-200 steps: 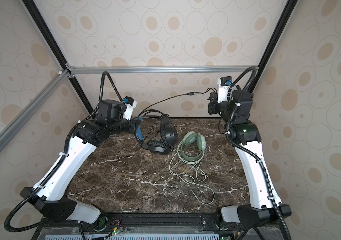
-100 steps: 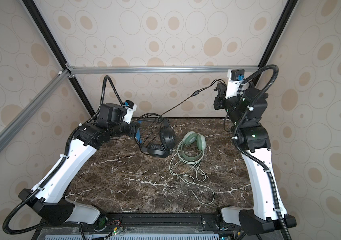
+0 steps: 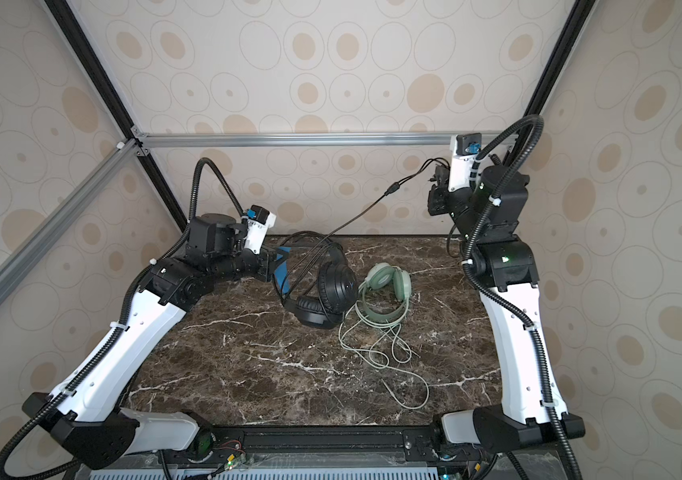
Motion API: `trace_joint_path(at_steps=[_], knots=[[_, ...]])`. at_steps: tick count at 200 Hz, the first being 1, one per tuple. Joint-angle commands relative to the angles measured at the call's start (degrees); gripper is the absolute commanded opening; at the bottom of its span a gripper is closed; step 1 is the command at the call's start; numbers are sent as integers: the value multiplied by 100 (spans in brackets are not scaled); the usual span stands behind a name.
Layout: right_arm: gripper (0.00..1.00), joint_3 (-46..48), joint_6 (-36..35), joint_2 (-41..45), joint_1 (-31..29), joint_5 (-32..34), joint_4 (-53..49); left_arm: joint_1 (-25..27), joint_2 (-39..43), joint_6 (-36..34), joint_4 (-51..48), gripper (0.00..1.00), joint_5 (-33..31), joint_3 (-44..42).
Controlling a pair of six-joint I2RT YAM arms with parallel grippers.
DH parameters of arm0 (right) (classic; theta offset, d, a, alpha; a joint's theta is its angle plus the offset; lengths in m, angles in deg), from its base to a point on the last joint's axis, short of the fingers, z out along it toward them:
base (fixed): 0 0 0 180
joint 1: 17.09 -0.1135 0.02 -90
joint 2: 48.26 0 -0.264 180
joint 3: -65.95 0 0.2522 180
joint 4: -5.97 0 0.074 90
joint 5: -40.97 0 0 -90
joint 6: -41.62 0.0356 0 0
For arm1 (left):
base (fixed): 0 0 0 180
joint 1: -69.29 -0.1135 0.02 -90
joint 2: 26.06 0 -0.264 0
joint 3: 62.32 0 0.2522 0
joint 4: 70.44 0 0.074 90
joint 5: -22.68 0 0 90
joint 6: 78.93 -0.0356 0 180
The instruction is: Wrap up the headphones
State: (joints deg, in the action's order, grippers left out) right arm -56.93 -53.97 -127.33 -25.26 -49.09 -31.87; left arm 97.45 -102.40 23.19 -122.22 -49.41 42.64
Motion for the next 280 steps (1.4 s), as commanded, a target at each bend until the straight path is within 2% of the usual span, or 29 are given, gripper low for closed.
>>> trace_joint_path(at_steps=[1, 36, 74, 119, 165, 232, 261, 280], knots=[[0, -140, -190, -182, 47, 289, -314, -35, 237, -12, 430, 0, 707, 117], [0, 12, -261, -336, 163, 456, -253, -36, 335, -111, 177, 0, 551, 159], [0, 196, -131, -385, 396, 430, -100, -33, 236, -148, -183, 0, 17, 449], [0, 563, -5, -429, 463, 457, -6, -36, 302, -98, -26, 0, 9, 513], [0, 1230, 60, -296, 528, 585, 144, -36, 394, 172, 576, 0, 440, 725], [0, 1750, 134, -357, 654, 536, 309, -40, 180, 325, 611, 0, 598, 1459], [0, 2102, 291, -389, 656, 364, 412, -40, 196, 450, 800, 0, 871, 1452], [0, 2321, 350, -374, 567, 248, 428, -39, 238, 605, 1046, 0, 1273, 1392]])
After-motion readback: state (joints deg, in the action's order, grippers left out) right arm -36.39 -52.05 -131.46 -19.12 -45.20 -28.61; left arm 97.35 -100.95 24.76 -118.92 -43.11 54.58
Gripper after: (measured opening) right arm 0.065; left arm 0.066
